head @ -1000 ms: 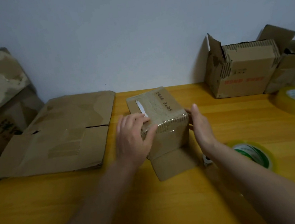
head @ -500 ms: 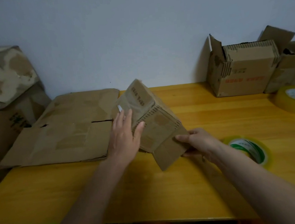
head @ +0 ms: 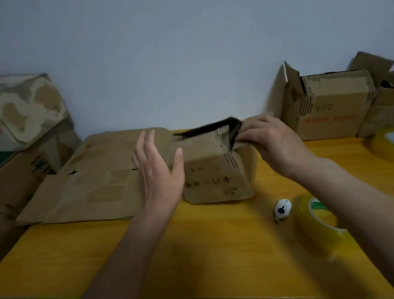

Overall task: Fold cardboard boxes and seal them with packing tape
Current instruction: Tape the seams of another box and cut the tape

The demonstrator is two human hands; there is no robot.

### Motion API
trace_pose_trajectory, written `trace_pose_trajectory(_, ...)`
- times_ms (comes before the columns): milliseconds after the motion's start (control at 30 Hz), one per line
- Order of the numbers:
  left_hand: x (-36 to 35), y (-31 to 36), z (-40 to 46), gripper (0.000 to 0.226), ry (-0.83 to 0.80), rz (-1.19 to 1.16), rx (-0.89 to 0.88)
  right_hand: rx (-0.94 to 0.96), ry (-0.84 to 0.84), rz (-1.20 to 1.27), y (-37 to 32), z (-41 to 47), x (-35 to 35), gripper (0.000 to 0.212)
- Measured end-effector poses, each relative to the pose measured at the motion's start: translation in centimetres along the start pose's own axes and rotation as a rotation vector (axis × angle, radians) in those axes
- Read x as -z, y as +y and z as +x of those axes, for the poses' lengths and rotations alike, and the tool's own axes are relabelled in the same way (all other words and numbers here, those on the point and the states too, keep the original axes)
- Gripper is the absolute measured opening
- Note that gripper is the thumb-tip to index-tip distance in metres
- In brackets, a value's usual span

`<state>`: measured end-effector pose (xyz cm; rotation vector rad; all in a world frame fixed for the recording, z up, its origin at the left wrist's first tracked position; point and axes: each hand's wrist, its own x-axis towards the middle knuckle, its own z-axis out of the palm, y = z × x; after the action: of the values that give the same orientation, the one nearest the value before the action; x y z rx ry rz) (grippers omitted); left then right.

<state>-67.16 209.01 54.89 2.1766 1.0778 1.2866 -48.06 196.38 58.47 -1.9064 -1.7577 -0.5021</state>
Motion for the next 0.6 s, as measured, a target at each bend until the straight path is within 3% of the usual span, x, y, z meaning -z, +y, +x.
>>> trace_pose_trajectory(133, -1.1, -0.1, -0.6, 0.067, -0.114, 0.034, 0.058, -0.004, -0.162, -0.191, 1.5, -1.7, -1.1, 0.029)
trace_pose_trajectory(200, -1.6, -0.4, -1.1, 0.067, -0.182, 0.045, 0.096, -0.131, -0.387, -0.192, 1.6, -2.8, -1.3, 0.047)
trace_pose_trajectory(267, -1.9, -0.7, -1.2, 0.067, -0.224, 0.079, 0.124, -0.309, -0.498, -0.030, 0.9, -3.0, -0.9, 0.059)
trace_pose_trajectory(333, -2.1, -0.8, -1.1, 0.066, -0.226, 0.120, 0.140, -0.449, -0.438, 0.125, -0.2, -2.5, -0.5, 0.056)
trace_pose_trajectory(467, -2.0, -0.8, -1.1, 0.070, -0.086, 0.138, 0.171, -0.561, -0.488, -0.123, -1.9, -1.0, -1.2, 0.069)
trace_pose_trajectory(600, -1.5, -1.4, -1.1, 0.077, -0.072, -0.210, 0.480, -0.516, -0.399, -0.031, -2.9, -0.5, -1.8, 0.044)
